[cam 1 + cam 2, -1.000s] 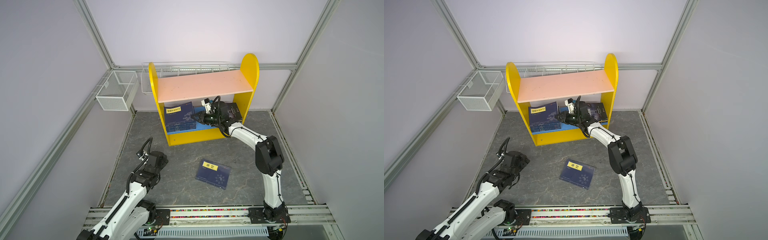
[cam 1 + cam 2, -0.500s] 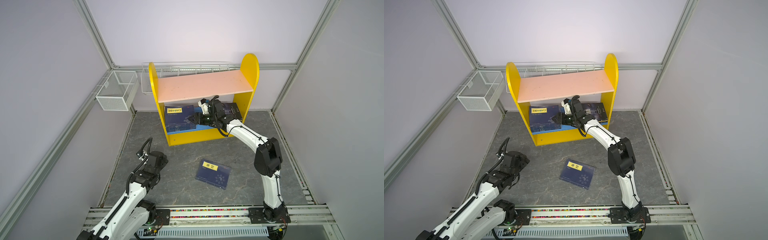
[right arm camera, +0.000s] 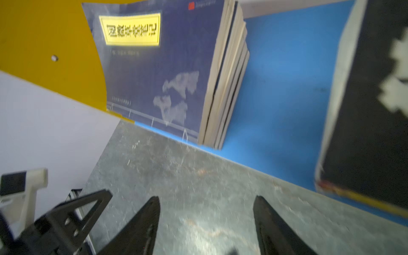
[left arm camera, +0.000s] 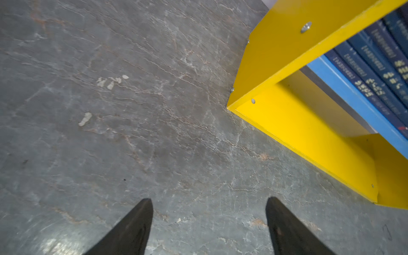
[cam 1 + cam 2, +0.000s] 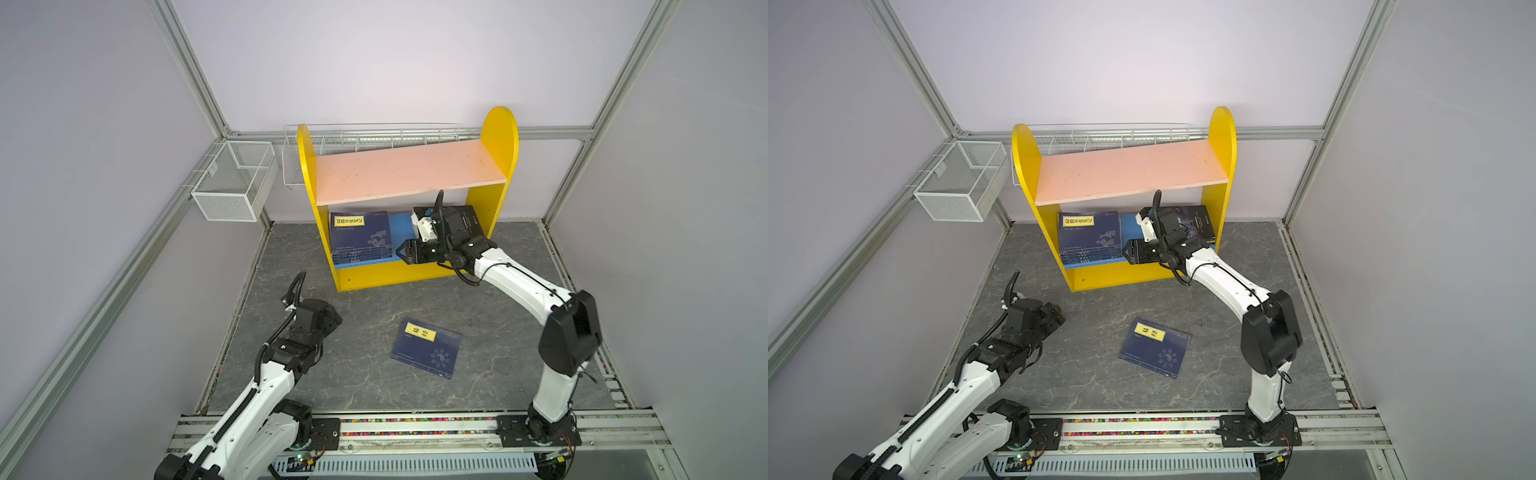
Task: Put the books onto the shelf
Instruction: 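Open the right gripper and pull it back from the shelf, then grasp the last navy book on the table with both grippers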
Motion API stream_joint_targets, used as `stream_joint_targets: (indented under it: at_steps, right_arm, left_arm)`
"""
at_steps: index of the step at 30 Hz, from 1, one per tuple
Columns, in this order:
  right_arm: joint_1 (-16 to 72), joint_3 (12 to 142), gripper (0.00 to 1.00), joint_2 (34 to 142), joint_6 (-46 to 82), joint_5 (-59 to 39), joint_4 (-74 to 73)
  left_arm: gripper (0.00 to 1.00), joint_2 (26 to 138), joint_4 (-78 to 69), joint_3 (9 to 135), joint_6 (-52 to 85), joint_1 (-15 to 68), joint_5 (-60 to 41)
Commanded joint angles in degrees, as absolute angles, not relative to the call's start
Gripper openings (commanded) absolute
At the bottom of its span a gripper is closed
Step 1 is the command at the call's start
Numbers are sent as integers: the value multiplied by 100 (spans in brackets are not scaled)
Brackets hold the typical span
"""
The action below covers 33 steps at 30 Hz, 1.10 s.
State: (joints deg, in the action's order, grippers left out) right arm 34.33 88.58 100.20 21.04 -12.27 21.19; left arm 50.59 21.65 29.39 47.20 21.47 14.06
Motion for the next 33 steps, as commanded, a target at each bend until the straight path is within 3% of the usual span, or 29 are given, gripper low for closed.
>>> stream_joint_targets:
  at_steps: [1,8,12,22,33]
  right_arm:
    - [3428,7956,71,9064,1779,-1146,2292]
    - [3428,5406,72,7453,2559,-1416,3172]
    - [3397,4338,72,7071,2967,-1319,3428]
    - [3044,3687,73,7908,2995,-2121,2747]
    - [2839,3813,69,8485,2698,-3426,1511]
  left_arm:
    - [81,5383,1588,3160,3960,2295,821]
    - [81,6677,1455,3787,2290,3697,212]
    - [83,7659,1782,4259,1473,4410,-250]
    - [75,9125,1896,4805,1382,4807,-257]
    - [49,9543,2015,5001,1328,4833,-364]
